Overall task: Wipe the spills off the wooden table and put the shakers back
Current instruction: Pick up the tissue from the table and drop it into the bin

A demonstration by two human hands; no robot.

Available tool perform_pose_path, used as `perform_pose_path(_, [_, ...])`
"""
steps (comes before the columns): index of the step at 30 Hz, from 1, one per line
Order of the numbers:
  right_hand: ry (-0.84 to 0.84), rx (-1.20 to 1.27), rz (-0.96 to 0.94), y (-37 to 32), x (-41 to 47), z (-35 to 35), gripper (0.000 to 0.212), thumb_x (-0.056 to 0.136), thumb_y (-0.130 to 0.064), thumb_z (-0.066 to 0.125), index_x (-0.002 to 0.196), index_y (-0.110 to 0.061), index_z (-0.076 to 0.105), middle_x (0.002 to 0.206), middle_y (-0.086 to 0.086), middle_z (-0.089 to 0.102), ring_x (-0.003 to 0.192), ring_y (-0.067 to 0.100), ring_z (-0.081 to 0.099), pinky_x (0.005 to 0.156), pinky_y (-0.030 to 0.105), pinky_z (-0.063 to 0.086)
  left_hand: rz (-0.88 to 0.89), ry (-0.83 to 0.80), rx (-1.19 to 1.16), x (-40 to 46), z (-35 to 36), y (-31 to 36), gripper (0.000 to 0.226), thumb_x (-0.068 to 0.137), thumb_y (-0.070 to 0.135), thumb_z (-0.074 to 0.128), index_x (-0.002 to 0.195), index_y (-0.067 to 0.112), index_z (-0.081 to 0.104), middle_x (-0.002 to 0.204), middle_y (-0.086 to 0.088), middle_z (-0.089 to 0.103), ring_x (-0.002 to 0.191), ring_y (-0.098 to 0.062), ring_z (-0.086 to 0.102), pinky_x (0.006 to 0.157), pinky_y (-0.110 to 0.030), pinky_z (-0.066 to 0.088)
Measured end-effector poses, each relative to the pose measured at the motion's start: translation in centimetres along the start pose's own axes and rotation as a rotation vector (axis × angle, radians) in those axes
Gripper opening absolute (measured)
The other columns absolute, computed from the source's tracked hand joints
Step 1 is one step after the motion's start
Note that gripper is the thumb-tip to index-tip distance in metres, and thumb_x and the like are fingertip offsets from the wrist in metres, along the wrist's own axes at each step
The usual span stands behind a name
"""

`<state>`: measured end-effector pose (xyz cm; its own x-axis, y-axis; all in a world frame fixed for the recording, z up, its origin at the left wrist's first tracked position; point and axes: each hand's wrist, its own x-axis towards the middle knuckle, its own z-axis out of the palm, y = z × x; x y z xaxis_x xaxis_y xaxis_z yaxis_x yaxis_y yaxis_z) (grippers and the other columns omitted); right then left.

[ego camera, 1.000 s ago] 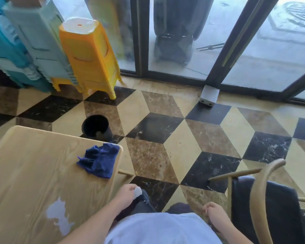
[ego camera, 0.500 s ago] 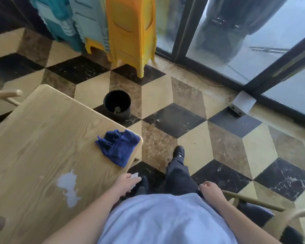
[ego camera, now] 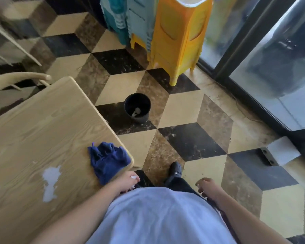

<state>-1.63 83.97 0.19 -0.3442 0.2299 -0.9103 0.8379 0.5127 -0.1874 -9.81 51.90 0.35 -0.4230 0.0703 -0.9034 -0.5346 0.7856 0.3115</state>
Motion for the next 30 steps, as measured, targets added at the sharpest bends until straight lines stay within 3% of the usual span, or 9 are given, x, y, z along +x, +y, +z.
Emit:
perform_pose_path(3, [0.055, 0.064, 0.003, 0.1, 1.9, -5.2, 0.021, 0.096, -0.011, 0.042, 0.099, -0.005, 0.062, 0.076, 0.007, 0.059, 0.053, 0.017, 0.044, 0.041, 0.018, 0.025, -0.015, 0.076, 0.037, 0.8, 1.0, 3.4, 0.021, 0.09, 0.022, 0.054, 0.077, 0.031, 0.067, 0.08, 0.004, 0.067, 0.079, -0.017, 0.063, 0.073, -0.031, 0.051])
perform_pose_path(7, [0.003, 0.075, 0.047, 0.6, 5.1, -9.7, 0.026, 0.096, 0.001, 0.034, 0.097, -0.004, 0.06, 0.067, 0.007, 0.065, 0.051, 0.019, 0.052, 0.042, 0.017, 0.029, -0.02, 0.166, -0.036, 1.2, 1.4, 8.6, 0.016, 0.093, 0.019, 0.052, 0.09, 0.025, 0.066, 0.091, -0.005, 0.069, 0.086, -0.026, 0.064, 0.076, -0.032, 0.048])
perform_pose_path(12, [-0.175, -0.13, 0.021, -1.9, 6.6, -12.0, 0.042, 0.093, -0.003, 0.047, 0.134, -0.011, 0.052, 0.104, 0.01, 0.061, 0.087, 0.024, 0.057, 0.068, 0.028, 0.047, -0.108, 0.241, -0.255, 1.9, 0.5, 12.2, 0.016, 0.094, 0.016, 0.054, 0.108, 0.018, 0.05, 0.084, -0.012, 0.073, 0.062, -0.021, 0.066, 0.054, -0.027, 0.051])
perform_pose_path(15, [-0.187, -0.368, -0.093, -6.5, 7.5, -12.3, 0.043, 0.097, -0.008, 0.047, 0.14, -0.01, 0.048, 0.131, 0.015, 0.06, 0.111, 0.03, 0.06, 0.082, 0.027, 0.047, -0.149, 0.169, -0.42, 3.5, -0.3, 13.3, 0.021, 0.091, 0.013, 0.063, 0.11, 0.009, 0.054, 0.086, -0.018, 0.075, 0.071, -0.024, 0.076, 0.069, -0.035, 0.061])
perform_pose_path(18, [-0.189, -0.535, -0.143, -10.9, 9.3, -12.9, 0.04, 0.097, -0.003, 0.043, 0.133, -0.008, 0.059, 0.129, 0.012, 0.065, 0.118, 0.027, 0.061, 0.082, 0.023, 0.043, -0.109, 0.176, -0.588, 6.6, -2.1, 14.6, 0.021, 0.089, 0.005, 0.068, 0.106, -0.004, 0.061, 0.085, -0.02, 0.07, 0.067, -0.024, 0.073, 0.071, -0.039, 0.061])
perform_pose_path(21, [-0.154, -0.618, -0.159, -14.7, 9.9, -15.7, 0.04, 0.094, 0.0, 0.047, 0.126, -0.015, 0.065, 0.13, 0.009, 0.066, 0.111, 0.025, 0.063, 0.082, 0.022, 0.044, 0.009, 0.169, -0.451, 9.5, -5.0, 16.2, 0.008, 0.095, 0.014, 0.062, 0.098, 0.007, 0.061, 0.081, -0.011, 0.063, 0.06, -0.015, 0.057, 0.065, -0.028, 0.055])
perform_pose_path(23, [-0.099, -0.643, -0.144, -17.4, 10.3, -18.0, 0.032, 0.098, -0.009, 0.051, 0.124, -0.021, 0.064, 0.136, 0.008, 0.062, 0.116, 0.026, 0.06, 0.093, 0.028, 0.049, 0.068, 0.146, -0.299, 11.2, -6.7, 17.1, 0.01, 0.101, 0.019, 0.052, 0.103, 0.01, 0.056, 0.1, -0.012, 0.061, 0.078, -0.018, 0.054, 0.08, -0.032, 0.049])
perform_pose_path(26, [-0.024, -0.865, -0.212, -22.1, 11.6, -20.6, 0.035, 0.099, -0.018, 0.047, 0.134, -0.021, 0.053, 0.134, 0.001, 0.062, 0.117, 0.023, 0.061, 0.095, 0.03, 0.051, 0.061, 0.156, -0.028, 12.9, -9.3, 18.0, 0.025, 0.102, 0.016, 0.04, 0.123, 0.013, 0.052, 0.126, -0.01, 0.043, 0.093, -0.025, 0.047, 0.079, -0.037, 0.039])
perform_pose_path(30, [0.129, -0.888, -0.284, -28.3, 12.1, -20.0, 0.031, 0.1, -0.013, 0.043, 0.13, -0.007, 0.046, 0.119, 0.015, 0.064, 0.108, 0.034, 0.063, 0.084, 0.037, 0.049, 0.018, 0.239, -0.065, 13.4, -11.2, 18.7, 0.024, 0.1, 0.012, 0.043, 0.12, 0.012, 0.056, 0.125, -0.007, 0.04, 0.089, -0.025, 0.049, 0.076, -0.034, 0.042])
